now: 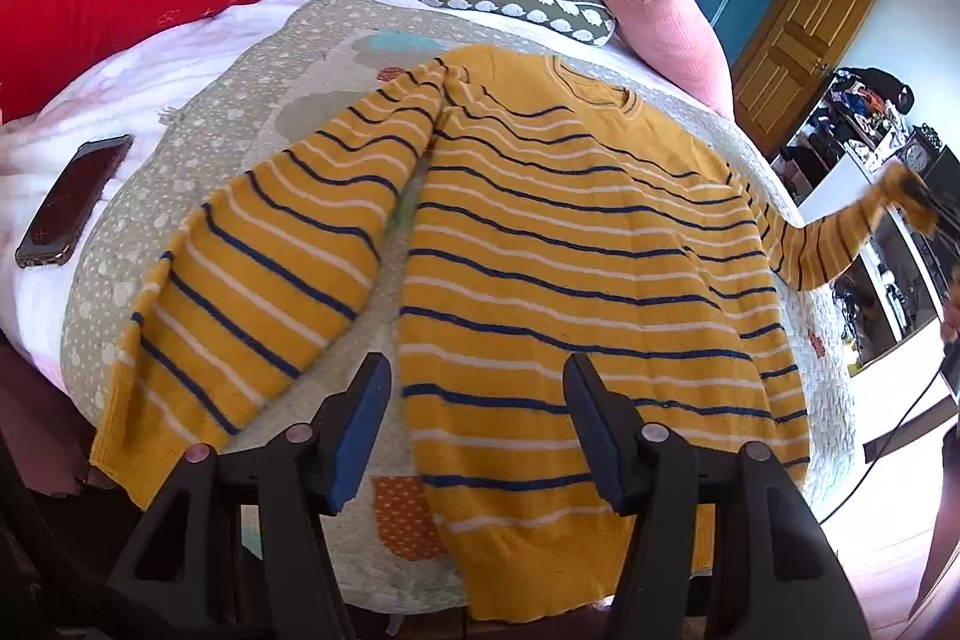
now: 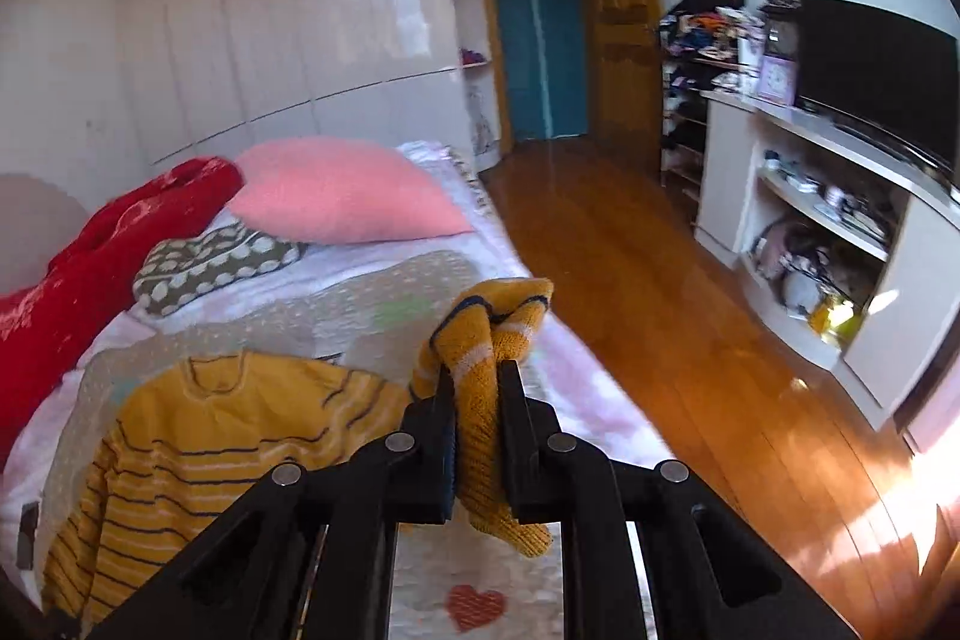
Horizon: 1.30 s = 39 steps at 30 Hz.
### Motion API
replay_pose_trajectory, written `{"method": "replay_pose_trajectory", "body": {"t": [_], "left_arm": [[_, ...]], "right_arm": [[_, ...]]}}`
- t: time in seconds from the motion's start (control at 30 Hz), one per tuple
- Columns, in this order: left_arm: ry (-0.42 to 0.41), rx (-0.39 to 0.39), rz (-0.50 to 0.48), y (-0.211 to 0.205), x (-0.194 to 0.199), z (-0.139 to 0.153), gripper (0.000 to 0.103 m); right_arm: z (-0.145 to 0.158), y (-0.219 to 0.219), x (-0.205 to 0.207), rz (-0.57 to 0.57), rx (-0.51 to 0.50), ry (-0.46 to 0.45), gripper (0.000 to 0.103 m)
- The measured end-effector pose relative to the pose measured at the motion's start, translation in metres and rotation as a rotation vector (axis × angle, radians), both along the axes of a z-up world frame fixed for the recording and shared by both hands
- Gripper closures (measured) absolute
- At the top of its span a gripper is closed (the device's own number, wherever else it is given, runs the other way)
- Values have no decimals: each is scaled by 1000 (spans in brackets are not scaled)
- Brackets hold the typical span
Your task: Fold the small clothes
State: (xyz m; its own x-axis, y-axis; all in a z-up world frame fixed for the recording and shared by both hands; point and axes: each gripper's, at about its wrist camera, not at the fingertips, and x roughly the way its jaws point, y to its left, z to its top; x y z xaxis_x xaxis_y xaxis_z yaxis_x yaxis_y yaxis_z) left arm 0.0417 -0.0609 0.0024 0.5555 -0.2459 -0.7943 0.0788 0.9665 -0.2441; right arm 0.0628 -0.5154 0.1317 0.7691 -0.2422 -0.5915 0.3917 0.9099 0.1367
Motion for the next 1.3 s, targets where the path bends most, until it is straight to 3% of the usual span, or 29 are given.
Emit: {"method": "replay_pose_trajectory", "body": {"t": [0.17, 0.33, 0.47, 0.53, 0.6, 0.67, 0.73, 0.87, 1.0, 1.13, 1.17, 1.2, 1.3], "left_arm": [[-33, 18, 51, 31, -7, 0, 44], [-20, 15, 104, 61, -14, -9, 44], [7, -8, 130, 78, -17, -18, 44], [11, -15, 132, 83, -18, -21, 43], [20, -33, 128, 85, -15, -25, 43], [33, -69, 117, 83, -10, -29, 43], [44, -103, 99, 77, -8, -32, 43], [66, -115, 44, 52, -10, -39, 43], [107, -101, 6, 29, -7, -47, 43], [119, -61, 1, 10, -8, -48, 43], [123, -46, 2, 6, -9, -49, 43], [132, -29, 5, 2, -8, -51, 43], [170, 34, 25, -9, -9, -59, 43]], "right_arm": [[-27, 147, 102, 326, 6, 92, 91], [-82, 286, 175, 556, 14, 207, 90], [-137, 348, 214, 689, 55, 370, 80], [-136, 345, 213, 693, 117, 348, 75], [-122, 325, 200, 673, 169, 281, 49], [-105, 293, 181, 623, 158, 219, 41], [-96, 252, 157, 542, 112, 198, 41], [-113, 161, 100, 306, 60, 271, 40], [-154, 117, 29, 234, 183, 373, 38], [-184, 131, -32, 298, 338, 388, 38], [-186, 138, -41, 330, 367, 368, 47], [-188, 143, -47, 362, 393, 354, 95], [-187, 144, -48, 381, 371, 338, 94]]}}
